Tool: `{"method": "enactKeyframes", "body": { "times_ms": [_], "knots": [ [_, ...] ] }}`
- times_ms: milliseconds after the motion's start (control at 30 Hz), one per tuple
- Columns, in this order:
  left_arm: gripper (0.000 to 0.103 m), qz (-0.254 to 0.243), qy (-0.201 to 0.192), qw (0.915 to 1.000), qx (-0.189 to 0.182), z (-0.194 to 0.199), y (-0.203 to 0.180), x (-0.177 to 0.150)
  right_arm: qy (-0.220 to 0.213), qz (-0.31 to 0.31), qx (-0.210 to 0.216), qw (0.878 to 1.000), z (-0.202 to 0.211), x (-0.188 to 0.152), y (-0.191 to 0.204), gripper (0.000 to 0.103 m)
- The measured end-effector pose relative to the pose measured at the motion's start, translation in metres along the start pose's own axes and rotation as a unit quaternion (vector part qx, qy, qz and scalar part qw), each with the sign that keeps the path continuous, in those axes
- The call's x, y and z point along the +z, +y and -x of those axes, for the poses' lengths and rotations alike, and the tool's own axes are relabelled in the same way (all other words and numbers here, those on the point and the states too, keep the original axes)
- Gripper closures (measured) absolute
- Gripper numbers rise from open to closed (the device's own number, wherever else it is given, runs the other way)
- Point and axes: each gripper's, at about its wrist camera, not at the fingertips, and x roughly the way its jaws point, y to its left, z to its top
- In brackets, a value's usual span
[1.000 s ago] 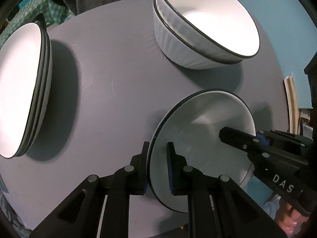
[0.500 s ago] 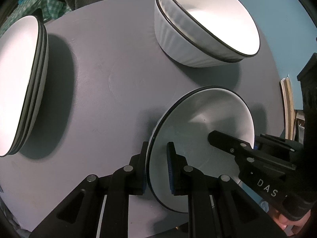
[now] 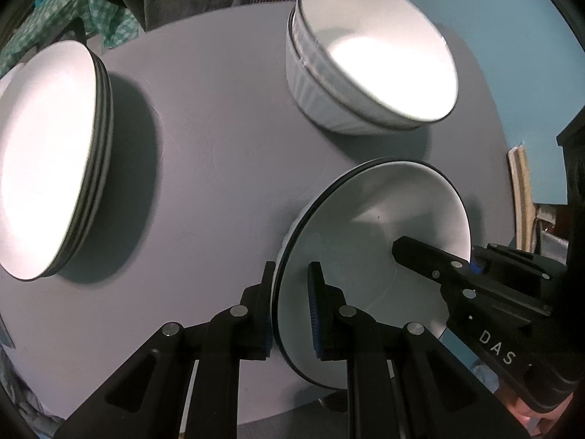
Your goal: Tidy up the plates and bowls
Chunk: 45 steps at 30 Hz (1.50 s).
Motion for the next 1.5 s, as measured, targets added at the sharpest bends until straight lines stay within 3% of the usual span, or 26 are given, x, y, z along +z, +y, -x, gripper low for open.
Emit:
{"method": "enactKeyframes", "body": {
  "times_ms": [300,733,1067,1500],
  "knots": [
    [0.088,-0.014,-0.041,0.999,-0.009,0.032,-0.007,0.011,-0.022,-0.002,0.002,1.0,0.037,0.013,0.001,0.094],
    [0.088,-0.006,-0.074,0.9971,-0.016,0.078,-0.008,0.051,-0.046,0.019,-0.011,0.999,0.06,0.034,0.017,0.094],
    [0.088,-0.018,-0.088,0.996,0.006,0.078,-0.017,0.094,-0.05,0.027,-0.014,0.998,0.062,0.077,0.011,0.094],
    [0.088,-0.007,-0.062,0.9974,0.036,0.053,-0.018,0.124,-0.005,0.016,-0.002,1.0,0.035,0.109,-0.009,0.094]
  ]
}}
